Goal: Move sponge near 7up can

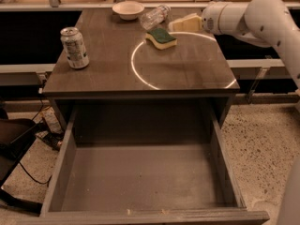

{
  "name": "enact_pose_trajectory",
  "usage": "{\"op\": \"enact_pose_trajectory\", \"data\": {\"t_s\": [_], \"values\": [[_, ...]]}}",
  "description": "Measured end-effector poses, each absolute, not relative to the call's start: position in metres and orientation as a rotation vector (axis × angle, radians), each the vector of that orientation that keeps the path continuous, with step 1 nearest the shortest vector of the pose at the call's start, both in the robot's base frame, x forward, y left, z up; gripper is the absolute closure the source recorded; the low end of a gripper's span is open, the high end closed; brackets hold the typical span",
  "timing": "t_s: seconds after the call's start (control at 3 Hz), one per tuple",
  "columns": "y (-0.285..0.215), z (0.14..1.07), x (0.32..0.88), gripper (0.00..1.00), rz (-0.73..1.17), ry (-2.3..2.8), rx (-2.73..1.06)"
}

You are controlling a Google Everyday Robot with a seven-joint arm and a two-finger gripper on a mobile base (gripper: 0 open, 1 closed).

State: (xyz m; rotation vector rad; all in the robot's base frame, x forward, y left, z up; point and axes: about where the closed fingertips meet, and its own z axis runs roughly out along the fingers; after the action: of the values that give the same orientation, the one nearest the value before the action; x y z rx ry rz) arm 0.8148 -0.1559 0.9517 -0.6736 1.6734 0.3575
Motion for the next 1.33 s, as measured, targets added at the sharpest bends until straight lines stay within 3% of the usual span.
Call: {"op": "enact_pose_trajectory", "data": {"t_s": [0.67, 1.33], "values": [[-0.143, 0.922, 0.842, 0.0, 0.312, 1.773, -0.716], [-0.104, 0.893, 0.83, 0.0, 0.44, 1.774, -0.701]]}}
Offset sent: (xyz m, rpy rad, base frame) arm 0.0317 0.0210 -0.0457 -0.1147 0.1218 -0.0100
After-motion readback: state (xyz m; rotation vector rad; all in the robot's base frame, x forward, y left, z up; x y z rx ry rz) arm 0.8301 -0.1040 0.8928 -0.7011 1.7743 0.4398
